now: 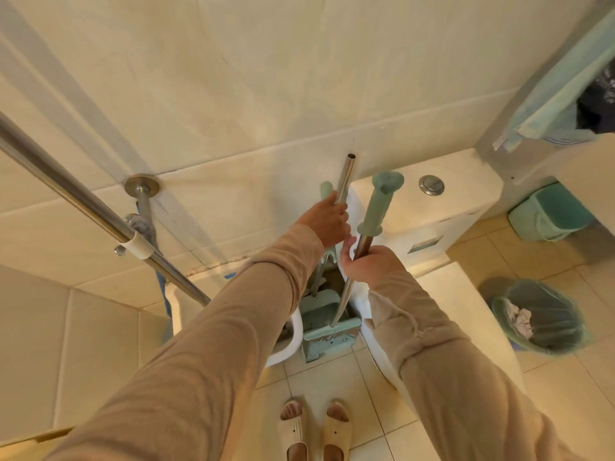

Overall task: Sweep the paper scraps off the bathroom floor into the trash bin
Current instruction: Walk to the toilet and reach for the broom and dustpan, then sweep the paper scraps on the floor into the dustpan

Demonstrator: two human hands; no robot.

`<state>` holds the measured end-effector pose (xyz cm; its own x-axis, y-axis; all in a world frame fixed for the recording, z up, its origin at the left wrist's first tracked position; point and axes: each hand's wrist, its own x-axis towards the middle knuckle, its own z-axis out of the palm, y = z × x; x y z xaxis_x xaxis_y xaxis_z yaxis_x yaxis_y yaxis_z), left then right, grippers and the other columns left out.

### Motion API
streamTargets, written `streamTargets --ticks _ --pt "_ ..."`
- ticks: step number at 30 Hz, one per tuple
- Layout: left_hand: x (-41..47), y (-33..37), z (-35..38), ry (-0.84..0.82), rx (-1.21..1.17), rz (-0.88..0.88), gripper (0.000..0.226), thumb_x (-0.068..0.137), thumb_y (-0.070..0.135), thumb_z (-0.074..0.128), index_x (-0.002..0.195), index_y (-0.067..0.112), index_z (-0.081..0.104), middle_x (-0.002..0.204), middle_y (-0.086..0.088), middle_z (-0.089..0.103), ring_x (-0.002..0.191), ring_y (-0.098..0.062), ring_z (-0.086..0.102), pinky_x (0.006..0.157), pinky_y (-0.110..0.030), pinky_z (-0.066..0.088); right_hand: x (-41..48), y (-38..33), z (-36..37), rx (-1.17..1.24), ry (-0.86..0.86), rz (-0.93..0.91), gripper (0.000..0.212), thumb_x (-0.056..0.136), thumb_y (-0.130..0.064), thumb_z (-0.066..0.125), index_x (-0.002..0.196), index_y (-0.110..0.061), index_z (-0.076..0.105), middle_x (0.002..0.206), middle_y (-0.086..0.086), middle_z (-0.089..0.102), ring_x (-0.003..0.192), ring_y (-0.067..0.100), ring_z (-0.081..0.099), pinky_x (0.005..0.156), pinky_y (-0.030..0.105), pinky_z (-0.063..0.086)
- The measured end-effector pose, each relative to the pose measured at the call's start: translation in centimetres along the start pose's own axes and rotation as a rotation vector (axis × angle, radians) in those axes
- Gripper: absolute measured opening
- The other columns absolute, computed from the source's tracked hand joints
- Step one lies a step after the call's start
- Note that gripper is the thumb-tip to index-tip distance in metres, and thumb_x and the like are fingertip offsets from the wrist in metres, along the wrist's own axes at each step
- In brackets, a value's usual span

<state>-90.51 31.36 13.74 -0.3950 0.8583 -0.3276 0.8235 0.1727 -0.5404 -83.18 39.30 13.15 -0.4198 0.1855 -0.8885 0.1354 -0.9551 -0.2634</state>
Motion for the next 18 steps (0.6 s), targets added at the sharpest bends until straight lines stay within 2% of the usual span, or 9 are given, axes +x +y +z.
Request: streamTargets --ticks 1,2,3,5,8,12,14,16,18 --pt "-0.1 0.7 -0.6 -0.021 0.015 0.014 0.022 0.092 0.007 0.053 0.112 0.008 0.063 0.121 -0.007 0.062 0.120 -0.028 0.048 0.113 -0.047 0.022 -0.3 -0.1 -0.9 0.044 -0.003 -0.004 0.043 0.097 -0.009 0.034 0.059 -0.008 0.055 0.065 0.013 0.044 0.053 0.020 0.054 0.044 0.020 0.049" --pt "-0.2 1.2 -1.1 -0.039 0.025 0.026 0.022 0.092 0.007 0.054 0.111 0.009 0.064 0.122 -0.006 0.062 0.121 -0.027 0.048 0.114 -0.046 0.021 -0.6 -0.4 -1.7 0.168 0.021 0.102 0.040 0.097 -0.008 0.031 0.061 -0.006 0.050 0.062 0.011 0.043 0.051 0.019 0.048 0.035 0.017 0.043" --pt "-0.4 1.9 -1.6 -0.047 0.019 0.036 0.022 0.091 0.006 0.054 0.110 0.010 0.065 0.122 -0.005 0.062 0.121 -0.027 0.048 0.114 -0.046 0.020 -0.8 -0.5 -2.6 0.255 0.039 0.197 0.037 0.096 -0.009 0.031 0.062 -0.006 0.046 0.058 0.008 0.041 0.049 0.017 0.042 0.031 0.016 0.037" --pt "-1.0 3.2 -2.8 -0.055 -0.019 0.055 0.024 0.092 0.003 0.051 0.110 0.010 0.065 0.122 -0.006 0.062 0.119 -0.027 0.049 0.114 -0.044 0.019 -1.5 -0.1 -4.1 0.241 0.021 0.245 0.037 0.095 -0.007 0.032 0.059 -0.006 0.039 0.046 0.004 0.036 0.046 0.012 0.032 0.036 0.016 0.032" --pt "-2.0 5.2 -4.3 -0.050 -0.016 0.127 0.022 0.092 0.005 0.053 0.106 0.013 0.066 0.118 -0.002 0.065 0.113 -0.024 0.055 0.108 -0.037 0.028 -2.8 0.4 -6.7 0.177 -0.009 0.252 0.041 0.095 -0.009 0.032 0.054 -0.008 0.035 0.027 0.003 0.031 0.046 0.009 0.029 0.039 0.014 0.028" --pt "-3.2 7.4 -5.5 -0.047 0.026 0.286 0.016 0.091 0.005 0.057 0.095 0.015 0.068 0.104 0.001 0.071 0.099 -0.019 0.065 0.096 -0.029 0.039 -3.9 1.2 -10.1 0.109 -0.035 0.242 0.039 0.094 -0.013 0.032 0.056 -0.009 0.036 0.046 0.000 0.037 0.052 0.011 0.035 0.037 0.015 0.033" --pt "-3.6 8.3 -6.1 -0.043 0.049 0.345 0.013 0.090 0.006 0.058 0.094 0.013 0.068 0.103 0.000 0.071 0.097 -0.020 0.066 0.093 -0.029 0.042 -4.6 1.7 -12.0 0.116 -0.032 0.254 0.035 0.090 -0.010 0.035 0.056 -0.008 0.037 0.033 0.003 0.041 0.051 0.011 0.036 0.030 0.007 0.033" --pt "-3.8 9.0 -6.9 -0.035 0.062 0.394 0.010 0.090 0.011 0.060 0.096 0.014 0.068 0.104 0.000 0.071 0.098 -0.020 0.066 0.091 -0.029 0.044 -5.3 2.6 -13.7 0.151 -0.007 0.258 0.028 0.085 -0.009 0.039 0.057 -0.008 0.038 0.021 0.007 0.039 0.038 0.014 0.043 0.028 0.005 0.034" --pt "-3.9 9.6 -7.6 -0.025 0.065 0.433 0.011 0.090 0.012 0.060 0.099 0.015 0.067 0.105 0.000 0.071 0.098 -0.021 0.066 0.091 -0.029 0.044 -5.5 3.9 -14.6 0.193 0.032 0.265 0.036 0.093 -0.016 0.035 0.058 -0.007 0.038 0.018 0.009 0.037 0.017 0.013 0.042 0.025 0.006 0.032"
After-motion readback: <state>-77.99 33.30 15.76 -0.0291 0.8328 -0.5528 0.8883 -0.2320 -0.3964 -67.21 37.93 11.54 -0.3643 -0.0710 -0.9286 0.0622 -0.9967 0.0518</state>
